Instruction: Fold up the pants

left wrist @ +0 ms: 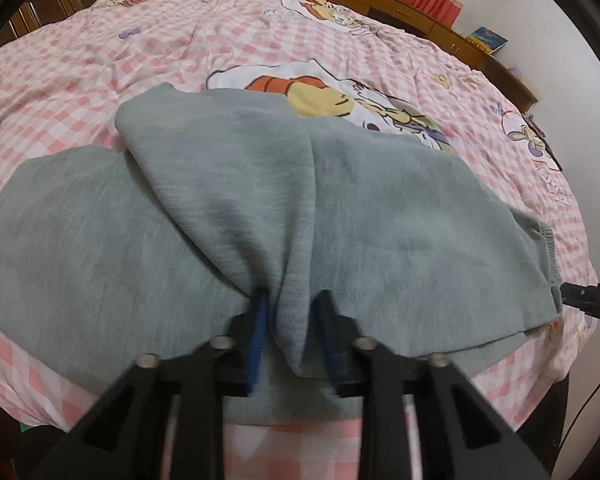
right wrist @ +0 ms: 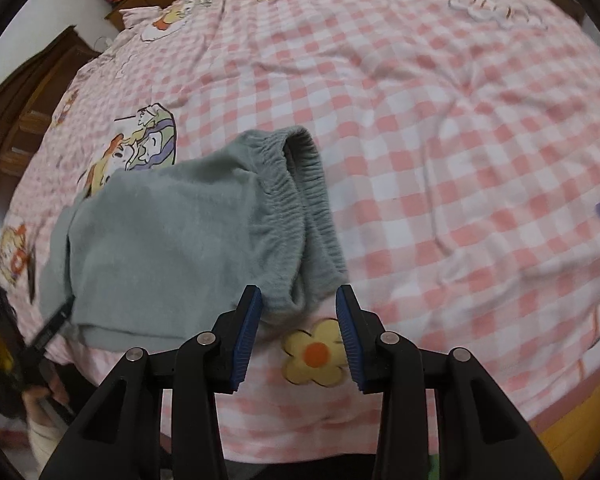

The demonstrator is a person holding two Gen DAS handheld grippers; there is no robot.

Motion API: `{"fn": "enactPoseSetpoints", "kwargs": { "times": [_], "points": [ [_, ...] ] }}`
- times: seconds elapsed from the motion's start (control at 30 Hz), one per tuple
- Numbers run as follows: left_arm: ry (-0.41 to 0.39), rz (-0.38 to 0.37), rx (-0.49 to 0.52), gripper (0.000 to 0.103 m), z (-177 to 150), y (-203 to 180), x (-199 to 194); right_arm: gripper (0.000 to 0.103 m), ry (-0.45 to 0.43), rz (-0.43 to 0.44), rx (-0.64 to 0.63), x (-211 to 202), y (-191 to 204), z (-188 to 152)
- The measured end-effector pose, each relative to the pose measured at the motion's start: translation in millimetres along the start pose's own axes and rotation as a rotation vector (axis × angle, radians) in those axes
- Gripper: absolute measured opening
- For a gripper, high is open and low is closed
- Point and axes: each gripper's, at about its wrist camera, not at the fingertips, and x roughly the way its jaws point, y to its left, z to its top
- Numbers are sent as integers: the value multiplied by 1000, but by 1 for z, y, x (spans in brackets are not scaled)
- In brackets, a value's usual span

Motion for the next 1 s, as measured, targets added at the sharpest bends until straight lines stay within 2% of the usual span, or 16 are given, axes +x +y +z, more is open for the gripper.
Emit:
{"fn": "enactPoseSetpoints", "kwargs": {
  "times": [0.1, 0.2, 0.37, 0.43, 0.57, 0.73, 0.8, 0.87, 0.93, 1.0],
  "points": [
    [-28, -6, 6, 7, 1, 1, -14, 39, 32, 15, 0, 12, 7, 4],
    [-71, -10, 26, 6, 1, 1, -33, 16, 31, 16, -26, 13, 16, 7],
    [-66, 10, 30, 6, -9, 3, -46, 13, -84, -62, -173, -15, 38, 14],
    [-68, 45, 46, 6, -17, 2, -41, 13, -125, -88, -218, -23, 42, 12],
    [-23, 73, 62, 6, -29, 3, -22, 13, -126, -133, -270, -6, 32, 3],
    [-8, 82, 74, 8, -38, 5, -16, 13, -90, -172, -268, 21, 11, -7],
    [-5, 83, 64, 12, -39, 7, -17, 14, -97, -163, -255, 23, 6, -7],
    [-1, 96, 58, 30, -38, 8, -22, 17, -97, -157, -255, 22, 5, -6],
    [-6, 87, 53, 39, -37, 9, -31, 25, -91, -159, -260, 18, 6, -9],
    [-16, 81, 56, 39, -35, 9, -41, 28, -112, -179, -268, 7, 9, -12]
  ]
}}
